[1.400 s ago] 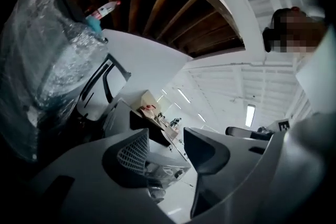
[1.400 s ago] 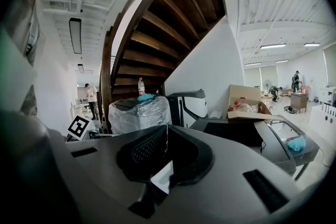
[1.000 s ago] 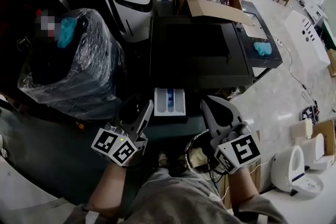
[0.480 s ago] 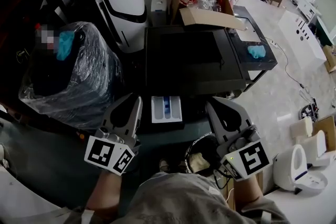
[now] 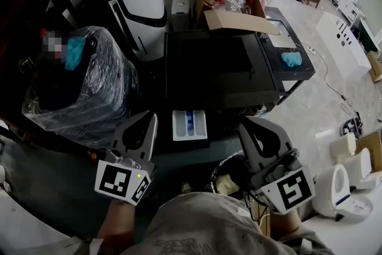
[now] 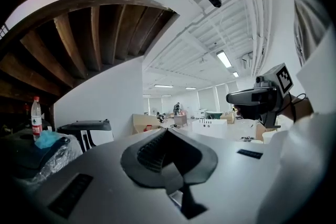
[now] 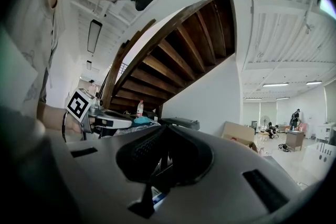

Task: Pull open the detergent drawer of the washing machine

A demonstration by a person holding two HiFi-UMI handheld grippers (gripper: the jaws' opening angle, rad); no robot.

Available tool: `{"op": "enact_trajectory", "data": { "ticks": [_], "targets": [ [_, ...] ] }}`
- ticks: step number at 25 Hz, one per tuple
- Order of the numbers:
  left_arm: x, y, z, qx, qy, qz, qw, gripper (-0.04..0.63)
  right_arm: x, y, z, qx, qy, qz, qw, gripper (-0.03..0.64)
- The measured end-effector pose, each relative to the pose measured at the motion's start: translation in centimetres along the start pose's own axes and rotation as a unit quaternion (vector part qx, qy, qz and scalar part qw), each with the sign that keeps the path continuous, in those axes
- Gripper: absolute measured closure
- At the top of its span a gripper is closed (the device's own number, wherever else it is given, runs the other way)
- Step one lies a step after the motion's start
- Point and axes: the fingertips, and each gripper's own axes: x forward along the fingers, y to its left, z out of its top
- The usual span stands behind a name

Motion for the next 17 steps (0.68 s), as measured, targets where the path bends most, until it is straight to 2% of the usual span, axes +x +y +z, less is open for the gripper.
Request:
{"op": "enact_trajectory", "data": {
  "ticks": [4,12,17],
  "targets": [
    [-0.1,0.4,-0.2,0.001,0.007,0.008,0.9999,0.577,0.4,-0.1,-0.4,0.006,0.001,-0.001,1.000,0.583],
    [0.1,0.2,-0.5,-0.003,0.010,0.006,0.9999,0.577,0.6,-0.2,-1.0,-0.004,0.011,0.007,1.000,0.583],
    [0.2,0.1,-0.6,-0.002,0.012,0.000,0.9999,0.578,1.3,0.0,-0.9,0.009,0.008,0.003,1.000,0.583]
  ]
}}
